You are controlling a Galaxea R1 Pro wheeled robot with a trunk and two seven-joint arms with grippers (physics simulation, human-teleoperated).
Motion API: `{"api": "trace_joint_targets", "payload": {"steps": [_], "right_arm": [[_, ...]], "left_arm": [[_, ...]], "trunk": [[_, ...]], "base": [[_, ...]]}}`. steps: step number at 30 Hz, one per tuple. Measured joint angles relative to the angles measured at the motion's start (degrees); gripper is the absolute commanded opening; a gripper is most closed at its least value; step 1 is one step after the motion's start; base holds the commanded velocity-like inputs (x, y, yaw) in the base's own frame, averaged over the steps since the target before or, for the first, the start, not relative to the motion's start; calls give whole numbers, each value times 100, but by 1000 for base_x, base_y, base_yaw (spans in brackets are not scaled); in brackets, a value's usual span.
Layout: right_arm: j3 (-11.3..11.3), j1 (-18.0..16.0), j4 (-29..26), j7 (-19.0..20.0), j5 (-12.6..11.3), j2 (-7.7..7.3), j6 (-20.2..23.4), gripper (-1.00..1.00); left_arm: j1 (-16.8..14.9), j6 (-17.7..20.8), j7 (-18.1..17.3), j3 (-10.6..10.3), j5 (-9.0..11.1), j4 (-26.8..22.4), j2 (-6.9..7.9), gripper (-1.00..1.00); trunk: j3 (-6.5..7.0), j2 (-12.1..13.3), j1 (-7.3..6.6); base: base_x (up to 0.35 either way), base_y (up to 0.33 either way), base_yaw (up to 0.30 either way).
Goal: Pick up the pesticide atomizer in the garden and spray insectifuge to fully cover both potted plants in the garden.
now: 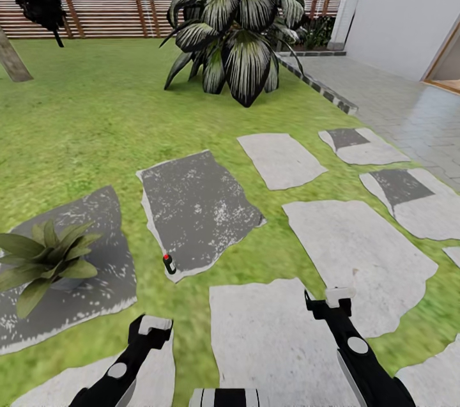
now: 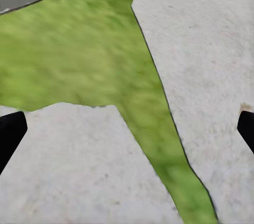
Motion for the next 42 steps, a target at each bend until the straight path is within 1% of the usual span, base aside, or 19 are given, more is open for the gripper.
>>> {"api": "trace_joint_targets", "payload": {"steps": [3,6,10,18,29,35,42], "right_arm": [[12,0,2,0,2,0,1,100],[10,0,1,0,3,0,1,100],[9,0,-4,0,3,0,2,100],[-3,0,-9,0,3,0,-1,100],[13,0,-9,0,0,0,2,100],[12,-1,-7,0,2,0,1,100],[7,0,-9,0,3,0,2,100]], "left_arm": [[4,-215,7,-3,0,14,0,100],[4,-242,8,-2,6,16,0,100],[5,-239,13,-1,8,17,0,100],[5,-239,56,10,16,17,0,100],[5,-254,71,12,16,17,0,100],[6,-254,73,13,16,15,0,100],[5,-251,74,12,16,17,0,100]], "trunk": [[-8,0,0],[-9,0,0],[-10,0,-2],[-10,0,-3],[-10,0,-1],[-21,0,0],[-27,0,-2]], "base": [[0,0,0],[0,0,0],[127,0,0],[289,0,0],[52,0,2],[37,0,154],[196,0,33]]}}
